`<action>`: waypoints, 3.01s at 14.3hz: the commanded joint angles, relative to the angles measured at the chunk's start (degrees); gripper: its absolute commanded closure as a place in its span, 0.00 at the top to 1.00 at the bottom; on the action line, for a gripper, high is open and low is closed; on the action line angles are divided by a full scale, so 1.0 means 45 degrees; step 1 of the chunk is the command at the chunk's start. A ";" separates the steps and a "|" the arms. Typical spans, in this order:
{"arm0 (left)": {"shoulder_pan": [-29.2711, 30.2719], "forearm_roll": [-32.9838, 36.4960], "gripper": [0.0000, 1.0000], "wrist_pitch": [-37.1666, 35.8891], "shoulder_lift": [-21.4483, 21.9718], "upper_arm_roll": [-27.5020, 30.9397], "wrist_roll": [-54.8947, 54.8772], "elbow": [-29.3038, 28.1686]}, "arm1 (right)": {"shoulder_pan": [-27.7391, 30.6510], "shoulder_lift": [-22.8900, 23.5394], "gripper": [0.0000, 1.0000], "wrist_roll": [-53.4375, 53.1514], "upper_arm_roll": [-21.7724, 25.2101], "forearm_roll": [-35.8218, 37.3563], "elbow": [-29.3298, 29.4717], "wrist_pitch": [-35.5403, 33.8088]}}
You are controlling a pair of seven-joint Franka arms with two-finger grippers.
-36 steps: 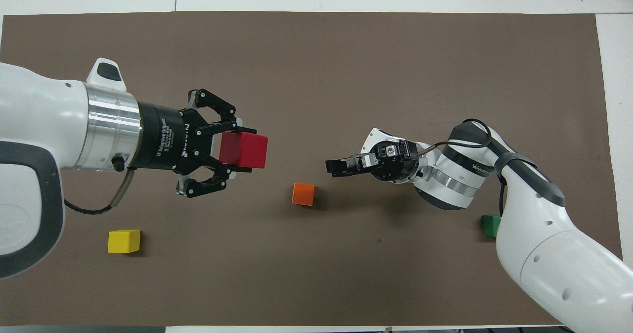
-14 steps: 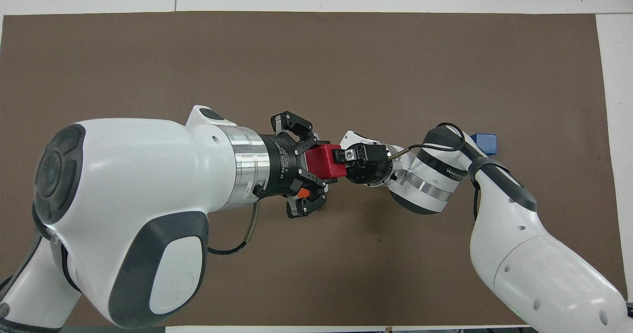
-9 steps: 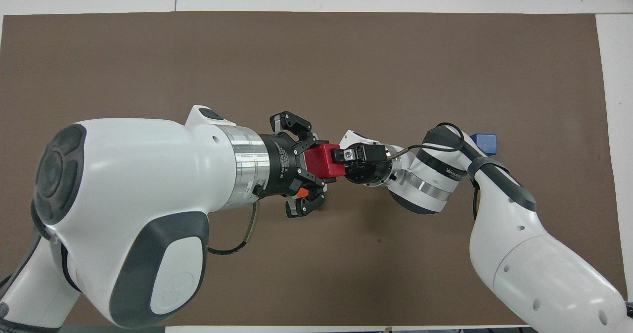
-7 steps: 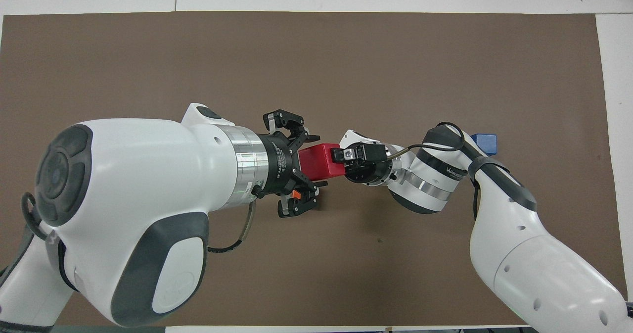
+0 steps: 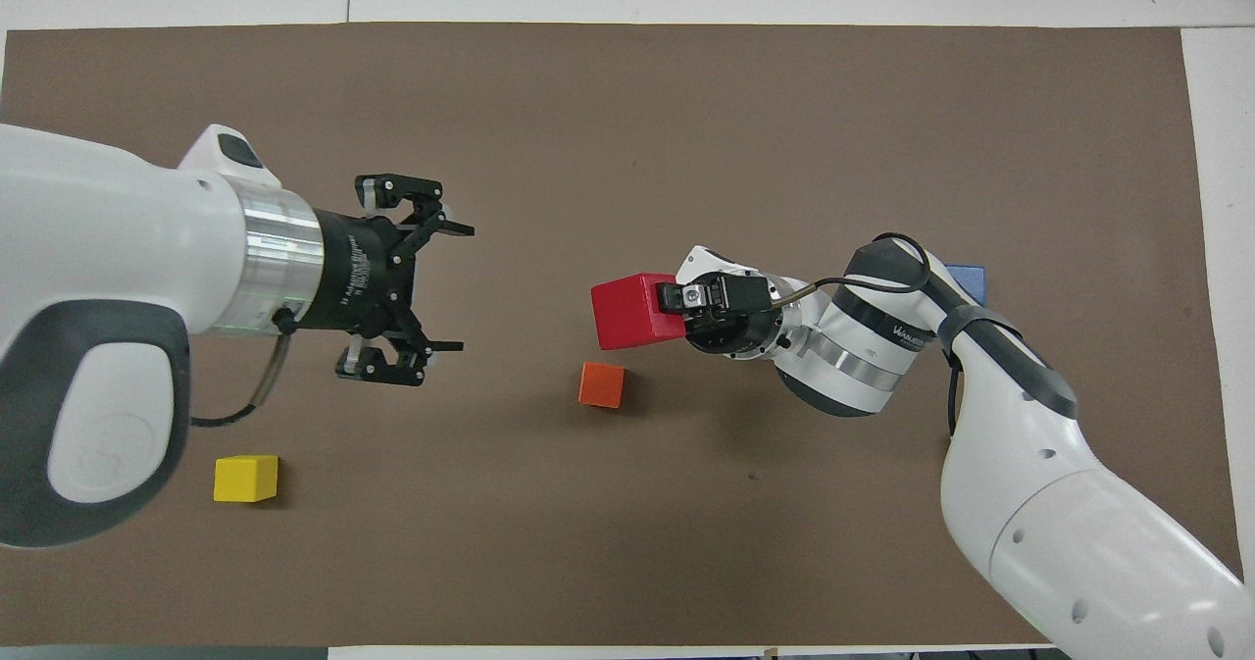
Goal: Transfer red block to right arm and stack on blue block
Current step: 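Open the left gripper and withdraw it while the right gripper pulls away, then carry the red cube with the right gripper and lower it onto the blue cube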
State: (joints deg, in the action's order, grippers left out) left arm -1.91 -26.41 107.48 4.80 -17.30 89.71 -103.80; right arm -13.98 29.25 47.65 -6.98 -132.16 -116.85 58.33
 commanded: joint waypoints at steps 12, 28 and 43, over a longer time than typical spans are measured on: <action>0.3744 0.7390 1.00 -0.2431 -0.2195 -0.0043 -1.7148 0.2959 | 0.2012 -0.4894 0.00 -0.4936 0.0008 0.7580 0.0711 0.8555; 0.2222 0.6713 1.00 -0.3046 -0.1673 0.1480 -1.9388 0.2929 | 0.3302 -0.5581 0.00 -0.9414 0.0125 2.4943 0.3858 0.9264; 0.0113 0.5929 1.00 -0.2518 -0.1575 0.3297 -1.9311 0.3027 | 0.3693 -0.5621 0.00 -1.3188 0.0086 3.1145 -0.0807 1.5957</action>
State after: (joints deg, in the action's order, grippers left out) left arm -0.01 1.81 95.44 -2.67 -3.91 3.27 -90.72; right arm 1.82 5.13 -12.47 -5.98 6.48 -116.22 124.79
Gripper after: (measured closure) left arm 0.000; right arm 0.445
